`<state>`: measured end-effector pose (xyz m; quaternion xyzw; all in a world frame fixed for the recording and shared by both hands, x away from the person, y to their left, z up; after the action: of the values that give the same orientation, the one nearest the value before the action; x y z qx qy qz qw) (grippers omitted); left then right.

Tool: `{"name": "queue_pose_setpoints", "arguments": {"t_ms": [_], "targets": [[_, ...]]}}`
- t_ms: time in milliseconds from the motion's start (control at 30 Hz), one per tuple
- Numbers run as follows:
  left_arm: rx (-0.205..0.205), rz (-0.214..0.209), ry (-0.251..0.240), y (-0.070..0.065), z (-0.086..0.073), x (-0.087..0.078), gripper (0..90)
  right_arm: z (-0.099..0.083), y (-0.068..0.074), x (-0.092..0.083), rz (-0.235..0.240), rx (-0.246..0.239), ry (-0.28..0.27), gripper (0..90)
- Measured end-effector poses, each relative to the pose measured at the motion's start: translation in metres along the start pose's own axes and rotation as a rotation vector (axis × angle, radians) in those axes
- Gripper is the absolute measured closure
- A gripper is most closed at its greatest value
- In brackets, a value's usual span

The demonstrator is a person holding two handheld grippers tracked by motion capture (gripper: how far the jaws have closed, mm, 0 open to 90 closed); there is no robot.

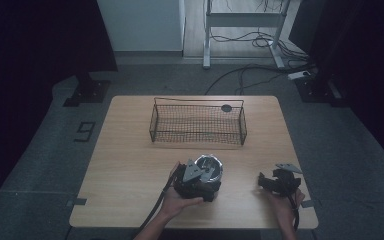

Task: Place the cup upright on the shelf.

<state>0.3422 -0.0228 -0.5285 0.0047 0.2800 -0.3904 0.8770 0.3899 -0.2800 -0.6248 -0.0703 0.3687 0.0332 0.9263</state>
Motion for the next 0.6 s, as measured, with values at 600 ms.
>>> {"name": "queue_pose_setpoints", "arguments": {"t_ms": [600], "targets": [[0.004,-0.019,-0.028,0.0003,0.0049,-0.0046,3.7,0.0001,0.0,-0.0001,0.002,0.001,-0.001,6.0]]}}
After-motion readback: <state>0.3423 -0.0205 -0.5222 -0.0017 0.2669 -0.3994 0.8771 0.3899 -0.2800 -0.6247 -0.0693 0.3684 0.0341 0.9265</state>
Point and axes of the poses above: each handheld gripper's, and its own axes: x roughly forward along the jaws, z roughly out of its top, y roughly to its left, the point moved 10 cm from there along x, roughly forward along the jaws, and after that the axes turned 9 degrees about -x, right-handed, at the moved point
